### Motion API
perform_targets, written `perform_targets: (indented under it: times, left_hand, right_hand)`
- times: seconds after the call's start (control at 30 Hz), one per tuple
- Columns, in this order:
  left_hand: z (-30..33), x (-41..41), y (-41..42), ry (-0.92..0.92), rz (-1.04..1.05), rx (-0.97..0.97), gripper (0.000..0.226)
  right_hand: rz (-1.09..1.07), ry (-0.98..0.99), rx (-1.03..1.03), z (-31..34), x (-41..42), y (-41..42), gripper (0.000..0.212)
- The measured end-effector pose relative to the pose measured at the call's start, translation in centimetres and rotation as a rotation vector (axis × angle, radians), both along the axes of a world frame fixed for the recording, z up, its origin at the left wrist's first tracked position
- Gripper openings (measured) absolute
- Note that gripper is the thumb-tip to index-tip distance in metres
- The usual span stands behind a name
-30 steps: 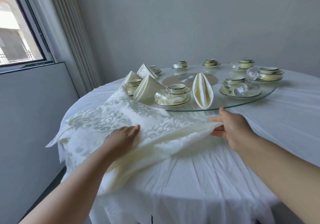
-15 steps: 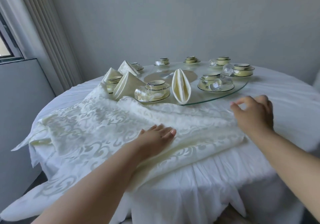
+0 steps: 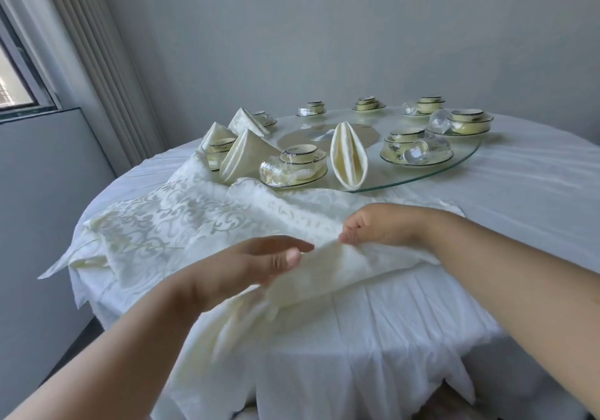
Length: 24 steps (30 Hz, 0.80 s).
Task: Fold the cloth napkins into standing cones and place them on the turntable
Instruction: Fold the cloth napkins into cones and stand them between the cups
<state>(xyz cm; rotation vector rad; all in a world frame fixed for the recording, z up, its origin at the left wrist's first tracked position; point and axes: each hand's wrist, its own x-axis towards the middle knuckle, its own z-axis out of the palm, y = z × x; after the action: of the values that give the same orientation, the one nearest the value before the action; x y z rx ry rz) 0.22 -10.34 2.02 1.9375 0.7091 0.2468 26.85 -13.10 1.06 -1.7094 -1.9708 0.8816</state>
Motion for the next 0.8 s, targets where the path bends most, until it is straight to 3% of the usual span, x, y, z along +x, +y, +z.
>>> perform_targets:
  times: [0.1, 0.2, 0.27, 0.33, 0.43, 0.53, 0.6, 0.7, 0.8]
  left_hand:
    - [-0.9, 0.2, 1.0, 0.105, 0.147, 0.211, 0.039]
    - [-2.2, 0.8, 2.8, 0.083, 0.339, 0.095, 0.019]
    - [-2.6, 1.0, 3.8, 0.079, 0.396, -0.017, 0.029]
    - [-2.8, 1.2, 4.4, 0.061, 0.424, -0.121, 0.04]
    - [-2.6, 1.5, 4.8, 0.059, 0.434, -0.223, 0.043]
    - [-2.2, 0.8, 4.8, 0.059, 0.419, -0.248, 0.071]
    - [-1.6, 0.0, 4.5, 0.0, 0.458, -0.171, 0.092]
    - [-0.8, -1.7, 3.0, -0.064, 0.519, 0.056, 0.073]
    - [-0.9, -2.9, 0.3, 0.03, 0.459, 0.128, 0.077]
  right_hand:
    - [-0.09, -0.074, -0.068, 0.8, -0.7, 2.3, 0.04]
    - [-0.167, -0.241, 0.093, 0.6, -1.2, 4.0, 0.032]
    - [-0.192, -0.097, 0.374, 0.3, -1.4, 3.8, 0.023]
    - [-0.008, 0.064, 0.489, 0.2, -1.9, 2.2, 0.023]
    - [0.231, -0.065, 0.323, -1.6, -2.6, 1.1, 0.031]
    - [0.169, 0.009, 0.234, -3.5, -2.3, 2.0, 0.017]
    - [0.121, 0.086, 0.206, -3.7, -2.2, 2.4, 0.012]
    - [0.065, 0.087, 0.173, -3.0, -2.3, 2.6, 0.013]
    - [0.046, 0.048, 0.173, -2.1, -1.9, 2.3, 0.02]
